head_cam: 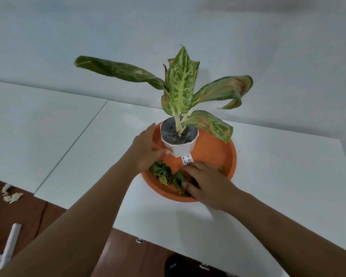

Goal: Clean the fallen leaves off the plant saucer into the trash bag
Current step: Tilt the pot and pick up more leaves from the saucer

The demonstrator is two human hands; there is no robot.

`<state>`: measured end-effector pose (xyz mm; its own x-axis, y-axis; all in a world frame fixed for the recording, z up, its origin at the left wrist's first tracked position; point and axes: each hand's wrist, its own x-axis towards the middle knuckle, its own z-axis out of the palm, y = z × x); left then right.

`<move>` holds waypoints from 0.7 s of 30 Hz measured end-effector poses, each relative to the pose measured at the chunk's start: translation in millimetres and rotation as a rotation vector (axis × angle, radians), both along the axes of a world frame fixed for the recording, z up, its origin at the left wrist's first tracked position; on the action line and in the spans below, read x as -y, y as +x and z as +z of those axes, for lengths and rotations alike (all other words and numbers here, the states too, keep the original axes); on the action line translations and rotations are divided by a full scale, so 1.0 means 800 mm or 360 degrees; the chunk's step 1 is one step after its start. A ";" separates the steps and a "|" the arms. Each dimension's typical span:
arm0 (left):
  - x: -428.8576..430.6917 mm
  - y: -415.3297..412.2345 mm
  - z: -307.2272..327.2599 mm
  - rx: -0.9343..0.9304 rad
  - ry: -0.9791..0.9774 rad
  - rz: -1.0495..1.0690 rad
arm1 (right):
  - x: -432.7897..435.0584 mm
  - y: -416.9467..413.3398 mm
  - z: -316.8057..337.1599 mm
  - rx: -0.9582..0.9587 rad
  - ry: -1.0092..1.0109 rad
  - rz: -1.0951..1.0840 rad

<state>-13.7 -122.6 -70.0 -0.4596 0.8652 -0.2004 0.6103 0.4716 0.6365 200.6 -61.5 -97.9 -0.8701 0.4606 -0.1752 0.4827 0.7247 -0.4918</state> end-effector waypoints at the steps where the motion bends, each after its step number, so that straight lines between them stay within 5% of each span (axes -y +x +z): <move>1: 0.011 -0.009 -0.006 -0.0015 -0.0039 -0.0051 | 0.004 -0.004 0.001 -0.0040 -0.0098 0.0066; 4: 0.028 -0.012 -0.014 -0.0170 -0.0104 -0.0238 | 0.004 -0.002 0.008 -0.0133 -0.0255 0.0053; 6: 0.025 -0.001 -0.012 -0.0162 -0.0201 -0.0453 | -0.011 0.006 0.008 -0.0097 -0.0033 -0.0119; 9: 0.017 0.016 -0.009 -0.0279 -0.0440 -0.0744 | -0.028 0.016 0.011 0.0274 0.0261 -0.0325; 13: 0.016 0.032 -0.008 -0.0455 -0.0723 -0.0784 | -0.016 0.011 0.016 0.0550 0.0143 -0.0273; 19: 0.024 0.031 -0.019 -0.0274 -0.0437 -0.0810 | 0.005 0.006 0.025 0.0014 -0.0374 -0.0169; 21: 0.022 0.029 -0.019 -0.0311 -0.0432 -0.0827 | -0.001 0.008 0.031 0.0034 -0.0311 -0.0304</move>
